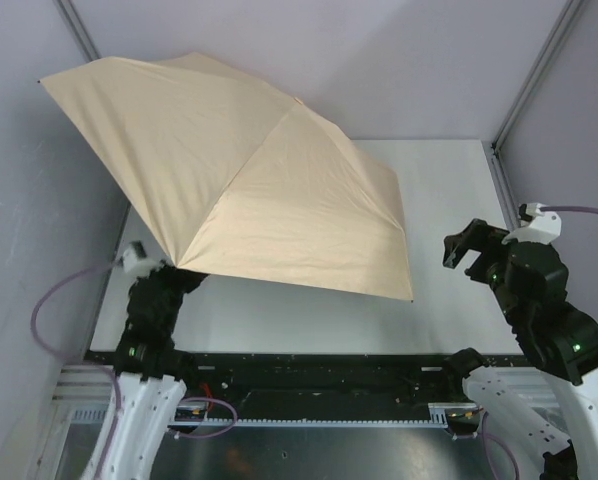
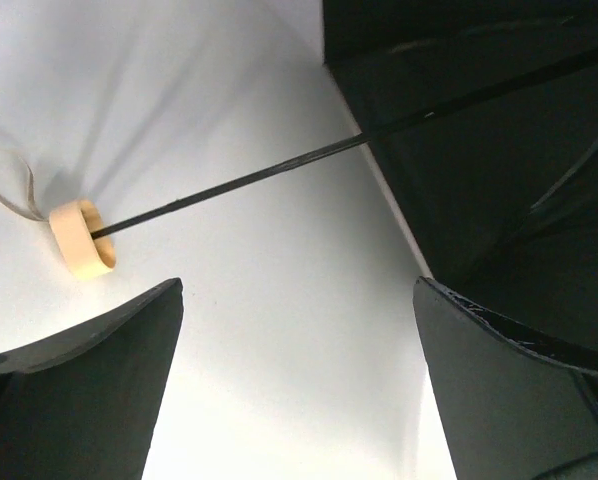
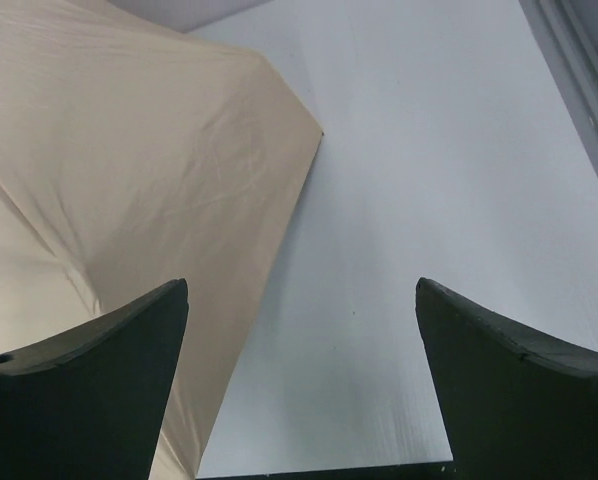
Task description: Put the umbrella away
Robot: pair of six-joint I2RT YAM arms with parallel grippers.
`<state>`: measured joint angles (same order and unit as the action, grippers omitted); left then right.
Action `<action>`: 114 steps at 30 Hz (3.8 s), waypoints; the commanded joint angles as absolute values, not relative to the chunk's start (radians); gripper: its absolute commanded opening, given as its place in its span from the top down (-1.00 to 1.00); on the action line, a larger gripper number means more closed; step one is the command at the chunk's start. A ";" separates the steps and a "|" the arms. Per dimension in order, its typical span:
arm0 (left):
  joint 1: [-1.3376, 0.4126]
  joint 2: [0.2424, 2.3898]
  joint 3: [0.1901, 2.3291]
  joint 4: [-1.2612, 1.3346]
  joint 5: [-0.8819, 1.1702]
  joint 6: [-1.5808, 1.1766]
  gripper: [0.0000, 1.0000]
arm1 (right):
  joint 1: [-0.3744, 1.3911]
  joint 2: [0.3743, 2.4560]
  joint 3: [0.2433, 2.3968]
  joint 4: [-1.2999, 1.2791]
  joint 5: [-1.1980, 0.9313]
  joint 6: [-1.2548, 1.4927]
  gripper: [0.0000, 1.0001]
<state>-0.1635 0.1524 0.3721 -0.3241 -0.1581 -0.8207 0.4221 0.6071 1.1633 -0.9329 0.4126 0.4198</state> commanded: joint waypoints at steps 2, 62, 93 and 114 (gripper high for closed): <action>-0.166 0.695 0.600 -0.114 0.004 -0.733 -0.99 | 0.419 0.573 1.197 -0.900 0.389 0.359 -0.99; -0.605 1.260 1.134 0.141 0.593 -0.765 1.00 | 0.505 0.969 0.976 0.114 -0.340 0.944 -0.66; -0.755 1.319 1.128 0.298 0.711 -0.803 0.87 | 0.541 1.171 1.061 0.578 -0.295 1.091 0.96; -1.036 1.038 0.750 0.076 0.077 -0.726 0.85 | 0.718 1.157 1.344 -0.086 0.447 0.661 1.00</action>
<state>-1.0248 1.0672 0.7319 0.1535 0.2008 -0.7696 0.6807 1.1408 1.2640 -0.0643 0.3103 0.7345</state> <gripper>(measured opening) 0.192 0.088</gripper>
